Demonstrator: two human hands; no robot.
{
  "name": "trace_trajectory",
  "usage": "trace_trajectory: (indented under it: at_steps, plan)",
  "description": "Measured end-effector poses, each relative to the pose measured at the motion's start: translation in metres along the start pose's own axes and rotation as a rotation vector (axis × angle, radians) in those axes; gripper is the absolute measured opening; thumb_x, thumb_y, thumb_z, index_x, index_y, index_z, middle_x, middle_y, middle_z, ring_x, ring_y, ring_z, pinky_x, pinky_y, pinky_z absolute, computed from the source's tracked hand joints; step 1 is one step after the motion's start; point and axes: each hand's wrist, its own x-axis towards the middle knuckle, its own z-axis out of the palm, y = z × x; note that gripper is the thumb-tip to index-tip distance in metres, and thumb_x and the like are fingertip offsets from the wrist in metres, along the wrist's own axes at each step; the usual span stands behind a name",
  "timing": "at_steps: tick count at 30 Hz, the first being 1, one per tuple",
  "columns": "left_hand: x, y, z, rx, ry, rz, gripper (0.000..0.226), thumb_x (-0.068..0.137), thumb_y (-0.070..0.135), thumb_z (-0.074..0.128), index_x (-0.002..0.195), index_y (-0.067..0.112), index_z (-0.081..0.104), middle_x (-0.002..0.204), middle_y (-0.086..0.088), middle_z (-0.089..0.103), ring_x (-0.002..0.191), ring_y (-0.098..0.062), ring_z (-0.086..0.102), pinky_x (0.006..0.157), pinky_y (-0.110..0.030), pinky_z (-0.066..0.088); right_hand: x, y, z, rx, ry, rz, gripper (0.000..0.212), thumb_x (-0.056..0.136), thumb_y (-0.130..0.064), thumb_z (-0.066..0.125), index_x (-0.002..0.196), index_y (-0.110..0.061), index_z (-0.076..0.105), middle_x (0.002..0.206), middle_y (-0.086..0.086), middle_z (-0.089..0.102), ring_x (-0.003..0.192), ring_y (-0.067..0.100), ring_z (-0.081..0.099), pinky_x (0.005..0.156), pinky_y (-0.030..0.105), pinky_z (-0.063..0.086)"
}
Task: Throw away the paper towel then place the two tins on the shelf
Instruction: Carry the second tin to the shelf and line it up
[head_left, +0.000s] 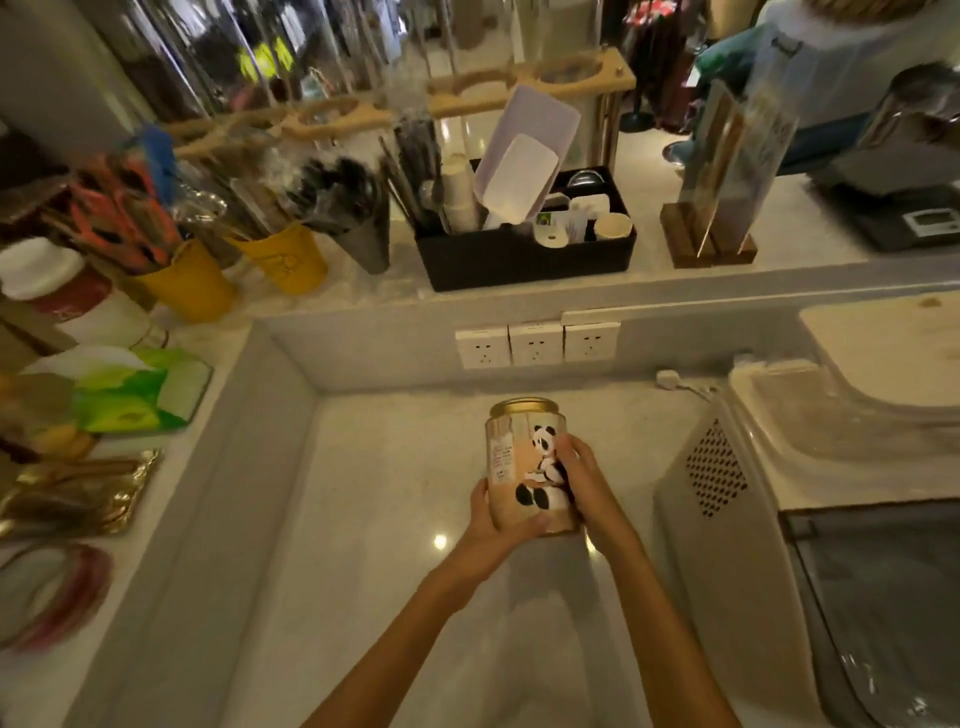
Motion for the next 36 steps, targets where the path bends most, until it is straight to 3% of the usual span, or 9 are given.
trace_trajectory:
  at_steps: [3,5,7,14,18,21,24,29,36]
  plan:
    - [-0.057,-0.018,-0.026,-0.044,-0.020,0.045,0.122,0.063,0.056,0.087,0.152,0.039,0.007,0.147,0.004,0.044,0.127,-0.014,0.053,0.098,-0.029,0.053,-0.040,0.006,0.023,0.016,-0.057,-0.028,0.083,0.078,-0.083,0.038,0.143,-0.030,0.040,0.131,0.002,0.063,0.111,0.018,0.066,0.082,0.040,0.060]
    - [-0.100,-0.039,-0.042,-0.049,-0.042,0.045,0.117,0.064,0.059,0.085,0.152,0.041,0.009,0.150,0.005,0.043,0.130,-0.013,0.052,0.103,-0.031,0.050,-0.063,0.013,0.040,0.047,-0.121,0.010,0.087,0.077,-0.087,0.035,0.143,-0.030,0.042,0.135,0.005,0.061,0.120,0.026,0.062,0.099,0.054,0.052]
    - [-0.143,-0.067,-0.053,-0.077,-0.041,0.037,0.108,0.069,0.055,0.084,0.149,0.044,0.012,0.148,0.009,0.043,0.128,-0.009,0.054,0.099,-0.028,0.053,-0.085,0.022,0.058,0.087,-0.199,0.071,0.088,0.078,-0.086,0.037,0.144,-0.027,0.043,0.136,0.011,0.061,0.122,0.032,0.061,0.105,0.057,0.046]
    - [-0.291,-0.180,-0.071,-0.346,0.142,-0.082,0.120,0.062,0.041,0.094,0.150,0.042,0.013,0.145,0.010,0.045,0.132,-0.017,0.052,0.111,-0.046,0.045,-0.186,0.089,0.140,-0.215,-0.527,0.149,0.073,0.070,-0.082,0.060,0.116,-0.025,0.059,0.115,0.012,0.071,0.104,0.029,0.072,0.089,0.054,0.058]
    - [-0.389,-0.252,-0.059,-0.529,0.369,-0.100,0.114,0.062,0.032,0.097,0.144,0.054,0.021,0.143,0.008,0.050,0.127,-0.019,0.059,0.103,-0.043,0.053,-0.260,0.143,0.201,-0.301,-0.711,0.186,0.063,0.074,-0.075,0.061,0.113,-0.025,0.059,0.114,0.015,0.067,0.107,0.032,0.068,0.095,0.055,0.055]
    - [-0.453,-0.290,-0.048,-0.682,0.482,-0.099,0.108,0.064,0.025,0.095,0.142,0.051,0.024,0.140,0.002,0.054,0.118,-0.019,0.066,0.092,-0.038,0.059,-0.313,0.174,0.245,-0.370,-0.834,0.208,0.068,0.072,-0.074,0.064,0.115,-0.022,0.058,0.113,0.014,0.068,0.105,0.030,0.068,0.097,0.052,0.053]
    - [-0.509,-0.321,-0.043,-0.758,0.598,-0.073,0.106,0.067,0.032,0.092,0.142,0.050,0.019,0.142,0.000,0.051,0.121,-0.022,0.063,0.100,-0.043,0.055,-0.362,0.205,0.285,-0.461,-0.981,0.222,0.065,0.073,-0.073,0.065,0.116,-0.025,0.062,0.111,0.013,0.072,0.103,0.028,0.071,0.093,0.050,0.055]
    - [-0.594,-0.366,-0.036,-0.894,0.900,0.023,0.096,0.077,0.022,0.085,0.144,0.038,0.018,0.134,0.002,0.056,0.111,-0.005,0.068,0.079,-0.021,0.058,-0.454,0.254,0.366,-0.580,-1.227,0.214,0.059,0.076,-0.070,0.065,0.120,-0.031,0.062,0.116,0.008,0.072,0.107,0.023,0.070,0.097,0.049,0.053]
    - [-0.714,-0.411,-0.035,-1.014,1.428,0.106,0.106,0.076,0.036,0.084,0.147,0.044,0.006,0.133,0.011,0.055,0.110,0.003,0.066,0.076,-0.013,0.056,-0.627,0.293,0.489,-0.743,-1.791,0.123,0.056,0.080,-0.068,0.059,0.120,-0.029,0.062,0.116,0.009,0.069,0.108,0.024,0.068,0.092,0.042,0.056]
